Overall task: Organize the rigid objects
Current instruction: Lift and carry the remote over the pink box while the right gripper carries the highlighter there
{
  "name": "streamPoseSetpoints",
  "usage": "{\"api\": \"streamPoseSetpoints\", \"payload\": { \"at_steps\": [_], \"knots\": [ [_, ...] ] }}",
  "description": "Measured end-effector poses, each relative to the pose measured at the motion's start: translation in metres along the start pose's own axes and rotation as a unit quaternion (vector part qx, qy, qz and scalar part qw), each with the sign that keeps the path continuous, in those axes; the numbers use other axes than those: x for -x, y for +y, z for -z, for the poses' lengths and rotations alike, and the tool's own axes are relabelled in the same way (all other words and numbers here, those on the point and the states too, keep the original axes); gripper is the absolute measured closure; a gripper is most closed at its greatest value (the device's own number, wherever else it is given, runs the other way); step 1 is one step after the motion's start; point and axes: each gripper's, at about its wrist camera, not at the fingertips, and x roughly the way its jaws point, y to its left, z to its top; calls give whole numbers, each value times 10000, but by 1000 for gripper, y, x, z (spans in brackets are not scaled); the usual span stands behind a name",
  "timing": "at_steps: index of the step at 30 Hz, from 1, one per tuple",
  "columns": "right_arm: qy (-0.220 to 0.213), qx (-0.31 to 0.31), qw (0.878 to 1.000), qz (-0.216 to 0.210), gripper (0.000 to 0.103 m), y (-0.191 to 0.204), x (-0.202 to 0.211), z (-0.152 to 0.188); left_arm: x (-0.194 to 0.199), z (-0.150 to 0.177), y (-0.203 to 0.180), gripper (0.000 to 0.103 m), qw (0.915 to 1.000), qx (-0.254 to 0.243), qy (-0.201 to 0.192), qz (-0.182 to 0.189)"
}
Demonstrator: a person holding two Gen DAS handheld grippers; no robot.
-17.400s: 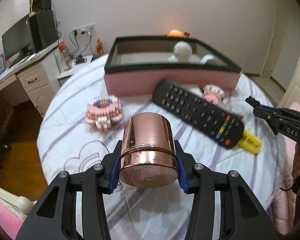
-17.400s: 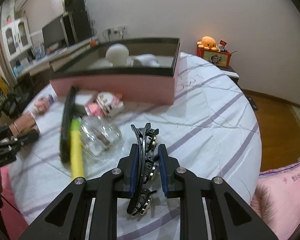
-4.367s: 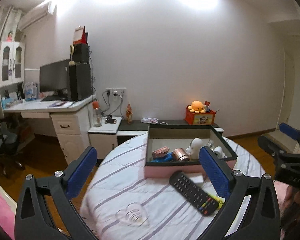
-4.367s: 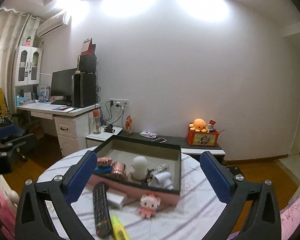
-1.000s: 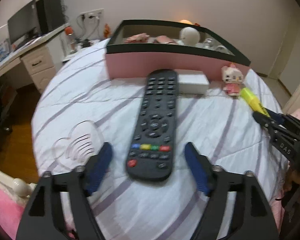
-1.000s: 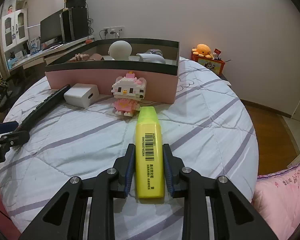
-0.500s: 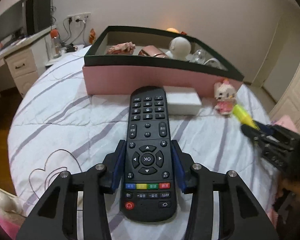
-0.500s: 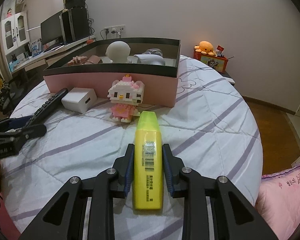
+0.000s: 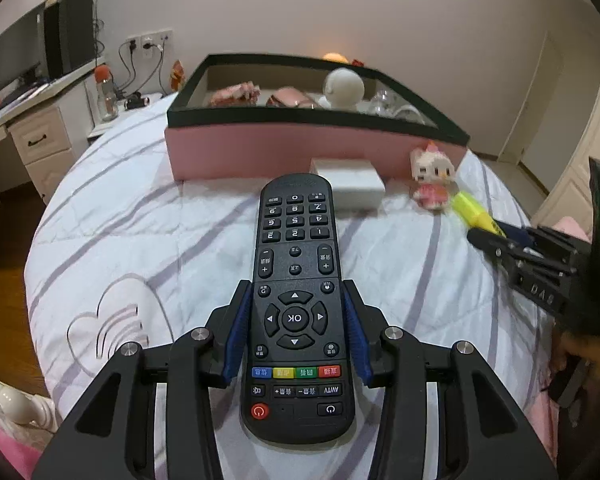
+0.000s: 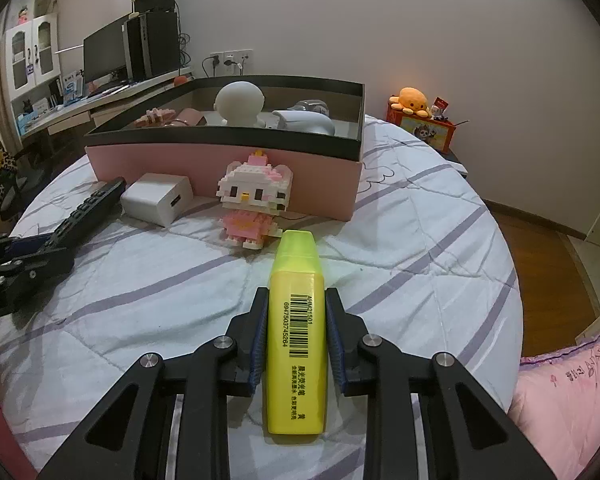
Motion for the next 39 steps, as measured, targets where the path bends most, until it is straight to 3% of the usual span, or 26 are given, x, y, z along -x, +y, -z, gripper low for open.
{"api": "streamPoseSetpoints", "payload": {
  "at_steps": [4, 10, 12, 13, 14, 22, 32, 39],
  "knots": [
    [80, 35, 9999, -58, 76, 3, 3, 1, 3, 4, -1, 57, 10000, -18, 32, 38],
    [117, 17, 9999, -116, 76, 5, 4, 3, -8, -1, -5, 41, 9999, -71, -38, 131],
    [132, 23, 9998, -115, 76, 5, 4, 3, -9, -1, -9, 44, 9998, -162, -95, -4],
    [132, 26, 9998, -113, 76, 6, 4, 3, -9, 0, -10, 55, 9997, -199, -123, -90],
    [132, 29, 9998, -111, 76, 6, 4, 4, -9, 0, -10, 59, 9994, -225, -148, -207],
    [-144, -198, 9995, -221, 76, 4, 14, 2, 12, -2, -1, 59, 9996, -45, -238, -148],
    [-908, -273, 9949, -346, 76, 13, 64, -16, 81, -21, -4, 59, 9926, -135, -1177, -252],
    [-1518, -194, 9874, -397, 76, 24, 106, -36, 132, -33, -16, 59, 9802, -286, -1882, -551]
  ]
}}
